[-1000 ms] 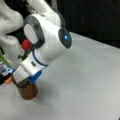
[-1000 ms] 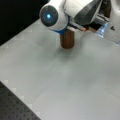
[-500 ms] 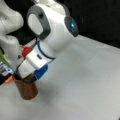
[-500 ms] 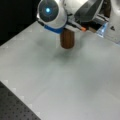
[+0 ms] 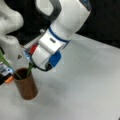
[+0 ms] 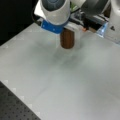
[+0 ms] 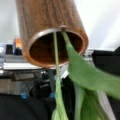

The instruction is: Flower insertion into a vase

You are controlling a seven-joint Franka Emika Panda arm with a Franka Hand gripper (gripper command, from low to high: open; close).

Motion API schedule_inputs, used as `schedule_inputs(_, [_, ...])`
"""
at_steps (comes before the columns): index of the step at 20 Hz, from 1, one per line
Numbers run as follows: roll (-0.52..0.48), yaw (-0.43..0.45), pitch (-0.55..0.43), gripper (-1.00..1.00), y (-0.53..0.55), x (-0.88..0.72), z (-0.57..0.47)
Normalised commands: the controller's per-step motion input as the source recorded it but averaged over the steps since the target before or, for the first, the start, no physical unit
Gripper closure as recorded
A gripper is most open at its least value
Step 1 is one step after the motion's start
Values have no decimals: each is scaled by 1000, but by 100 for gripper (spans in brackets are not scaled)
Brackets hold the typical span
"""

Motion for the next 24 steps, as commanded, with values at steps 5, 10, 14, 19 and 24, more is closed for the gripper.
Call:
schedule_inputs(5, [297,-27,-363,-100,694,473,210])
schedule_inputs(10, [243,-95,-203,-100,454,320,-25])
schedule_inputs(14, [311,-109,-128,-100,344,314,-45])
schedule_inputs(19, [331,-99,-194,-100,277,304,-134])
schedule_inputs(24, [331,-319,-291,-100,115,132,-185])
